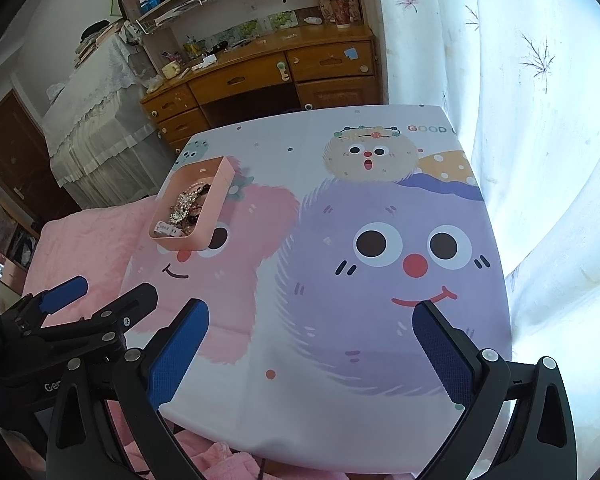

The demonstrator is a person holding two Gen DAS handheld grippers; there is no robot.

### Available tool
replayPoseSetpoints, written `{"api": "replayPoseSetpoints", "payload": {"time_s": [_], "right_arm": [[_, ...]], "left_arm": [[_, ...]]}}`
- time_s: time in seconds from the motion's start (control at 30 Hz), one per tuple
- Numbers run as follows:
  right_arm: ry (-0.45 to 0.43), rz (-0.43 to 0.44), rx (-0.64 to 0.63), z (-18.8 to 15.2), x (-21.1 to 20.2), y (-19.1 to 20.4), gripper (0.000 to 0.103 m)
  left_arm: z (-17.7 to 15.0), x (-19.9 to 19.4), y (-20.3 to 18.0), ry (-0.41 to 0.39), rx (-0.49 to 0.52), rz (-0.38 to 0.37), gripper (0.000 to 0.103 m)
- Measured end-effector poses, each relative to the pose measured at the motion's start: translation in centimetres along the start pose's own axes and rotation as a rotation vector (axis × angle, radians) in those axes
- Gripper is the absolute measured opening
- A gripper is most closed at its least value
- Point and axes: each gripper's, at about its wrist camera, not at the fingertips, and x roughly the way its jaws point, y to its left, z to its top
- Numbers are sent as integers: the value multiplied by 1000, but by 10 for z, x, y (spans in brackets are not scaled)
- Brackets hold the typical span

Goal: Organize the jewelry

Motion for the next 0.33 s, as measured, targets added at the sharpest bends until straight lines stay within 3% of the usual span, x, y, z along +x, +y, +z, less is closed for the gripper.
{"api": "replayPoseSetpoints", "payload": {"time_s": [0.33], "right_arm": [[24, 11, 37, 5, 14, -14, 103]], "left_arm": [[4, 8, -8, 17, 13, -1, 103]]}}
